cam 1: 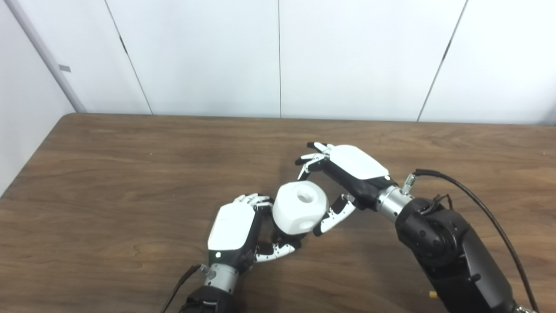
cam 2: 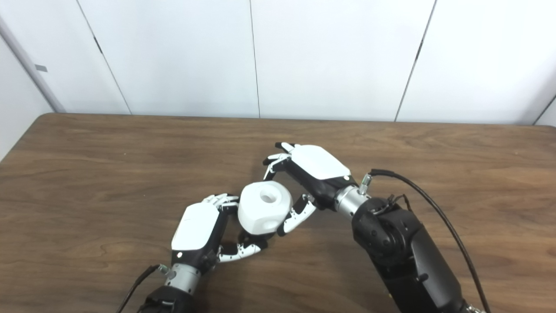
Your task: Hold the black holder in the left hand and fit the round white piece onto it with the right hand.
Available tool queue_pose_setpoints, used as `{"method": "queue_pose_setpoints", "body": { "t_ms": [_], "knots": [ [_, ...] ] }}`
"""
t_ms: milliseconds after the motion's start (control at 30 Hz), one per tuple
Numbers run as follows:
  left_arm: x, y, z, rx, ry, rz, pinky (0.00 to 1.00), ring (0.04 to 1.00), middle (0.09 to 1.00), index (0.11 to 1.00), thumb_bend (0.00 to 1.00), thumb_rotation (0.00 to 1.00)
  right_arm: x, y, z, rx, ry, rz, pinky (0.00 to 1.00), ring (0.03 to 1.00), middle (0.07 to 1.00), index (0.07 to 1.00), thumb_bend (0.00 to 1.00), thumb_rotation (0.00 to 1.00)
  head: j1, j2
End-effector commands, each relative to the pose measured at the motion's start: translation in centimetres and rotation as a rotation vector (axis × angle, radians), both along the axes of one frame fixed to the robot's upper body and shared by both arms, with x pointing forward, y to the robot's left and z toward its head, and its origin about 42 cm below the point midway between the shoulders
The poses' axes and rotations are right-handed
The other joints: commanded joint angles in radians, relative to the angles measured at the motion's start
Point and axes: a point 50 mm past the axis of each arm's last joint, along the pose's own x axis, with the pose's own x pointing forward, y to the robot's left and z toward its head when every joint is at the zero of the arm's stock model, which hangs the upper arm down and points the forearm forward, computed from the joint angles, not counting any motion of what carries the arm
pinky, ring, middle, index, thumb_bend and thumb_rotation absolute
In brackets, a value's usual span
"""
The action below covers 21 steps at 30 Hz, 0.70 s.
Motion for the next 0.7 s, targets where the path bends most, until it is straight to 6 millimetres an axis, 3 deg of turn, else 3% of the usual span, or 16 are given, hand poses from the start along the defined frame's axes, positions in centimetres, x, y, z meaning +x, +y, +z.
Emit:
{"method": "queue_pose_setpoints", "body": {
  "t_ms": [0,233,267,333,667],
  "knots": [
    [-0.88,-0.68,-1.88,0.039,0.098,-0.039,0.87,0.834,0.767,0.486,0.52,0.05,0.23,0.29,1.86,0.006,-0.072,0.020,1.00,0.984,0.850,0.492,0.52,0.16,0.000,0.000],
    [-0.89,-0.68,-1.94,0.043,0.100,-0.038,0.88,0.833,0.768,0.486,0.52,0.05,0.25,0.28,1.83,0.013,-0.062,0.011,1.00,0.986,0.854,0.493,0.52,0.16,-0.002,0.001],
    [-0.89,-0.69,-1.93,0.042,0.099,-0.039,0.87,0.832,0.767,0.486,0.52,0.05,0.24,0.26,1.83,0.015,-0.058,0.011,1.00,0.989,0.857,0.563,0.73,0.25,-0.002,0.001],
    [-0.87,-0.72,-1.94,0.040,0.098,-0.038,0.88,0.831,0.765,0.486,0.52,0.05,0.23,0.19,1.79,0.016,-0.053,0.010,1.00,0.991,0.862,0.607,0.84,0.32,0.000,-0.001],
    [-0.81,-0.79,-1.95,0.047,0.106,-0.039,0.88,0.836,0.765,0.486,0.52,0.05,0.17,-0.11,1.78,0.000,-0.040,0.015,1.00,1.000,0.925,0.731,0.97,0.43,0.001,-0.003]
  ]
}}
